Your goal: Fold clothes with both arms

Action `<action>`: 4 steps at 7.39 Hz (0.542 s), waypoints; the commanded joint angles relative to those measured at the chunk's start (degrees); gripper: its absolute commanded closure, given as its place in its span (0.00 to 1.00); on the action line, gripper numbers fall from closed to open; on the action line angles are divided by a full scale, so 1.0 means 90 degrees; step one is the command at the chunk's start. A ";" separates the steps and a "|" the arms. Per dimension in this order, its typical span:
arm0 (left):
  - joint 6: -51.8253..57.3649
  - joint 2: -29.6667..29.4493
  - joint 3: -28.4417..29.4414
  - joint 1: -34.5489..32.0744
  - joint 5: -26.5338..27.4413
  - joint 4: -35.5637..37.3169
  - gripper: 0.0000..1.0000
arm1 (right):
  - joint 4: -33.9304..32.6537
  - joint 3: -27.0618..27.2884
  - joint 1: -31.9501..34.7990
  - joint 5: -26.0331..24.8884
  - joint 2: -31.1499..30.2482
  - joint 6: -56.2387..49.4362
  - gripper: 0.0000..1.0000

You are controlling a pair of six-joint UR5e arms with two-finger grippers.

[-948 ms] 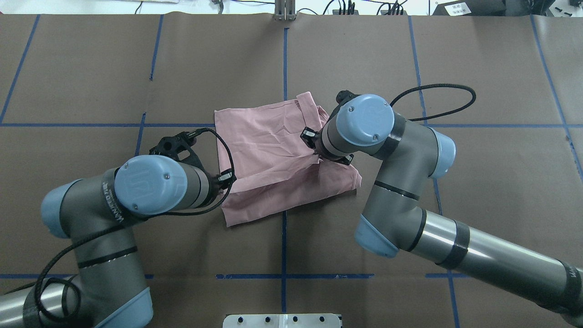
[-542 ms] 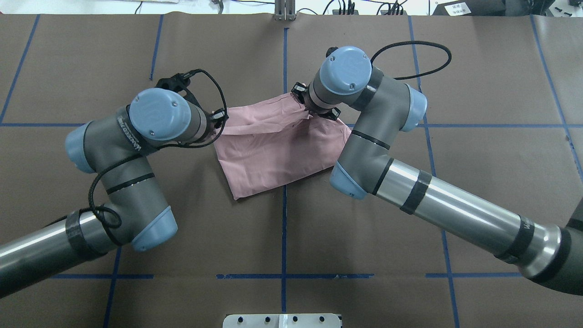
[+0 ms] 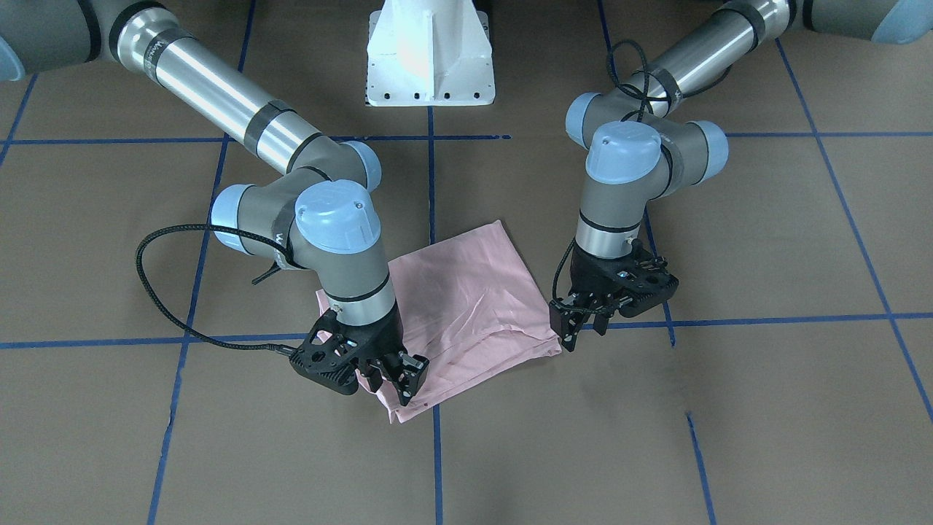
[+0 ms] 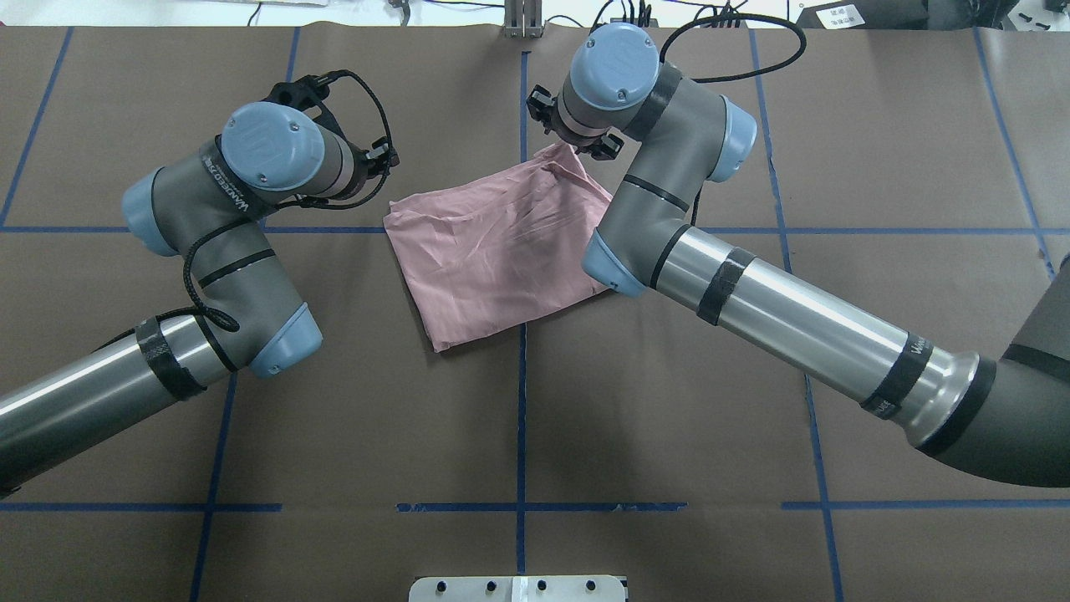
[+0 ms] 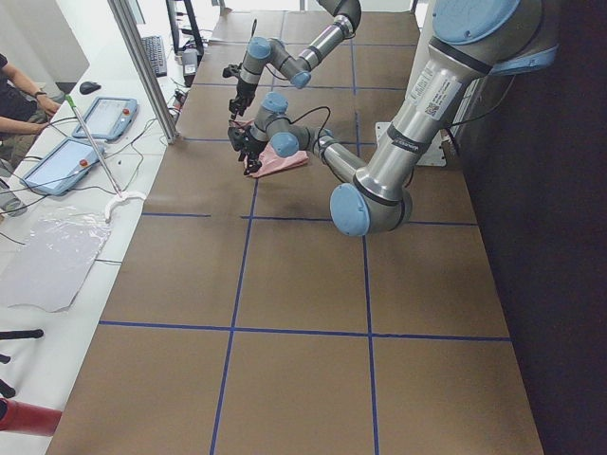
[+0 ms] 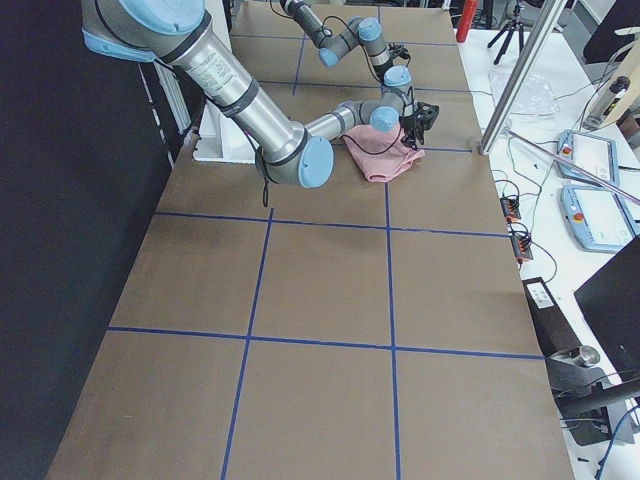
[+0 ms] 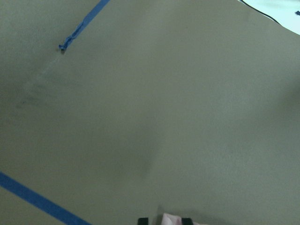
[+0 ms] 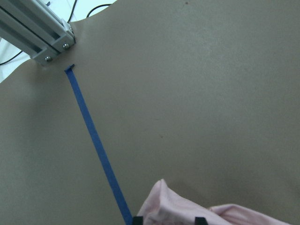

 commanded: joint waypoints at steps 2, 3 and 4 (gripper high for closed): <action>0.0933 0.0063 -0.0184 -0.0510 -0.0884 0.0028 0.00 | -0.0133 0.0012 0.0579 0.0490 -0.0057 -0.1051 0.00; 0.1509 0.0228 -0.0418 -0.0813 -0.1044 0.0058 0.00 | -0.0502 0.0321 0.0920 0.0968 -0.0300 -0.1801 0.00; 0.2124 0.0394 -0.0594 -0.1173 -0.1394 0.0058 0.00 | -0.1027 0.0905 0.1271 0.1369 -0.0834 -0.3008 0.00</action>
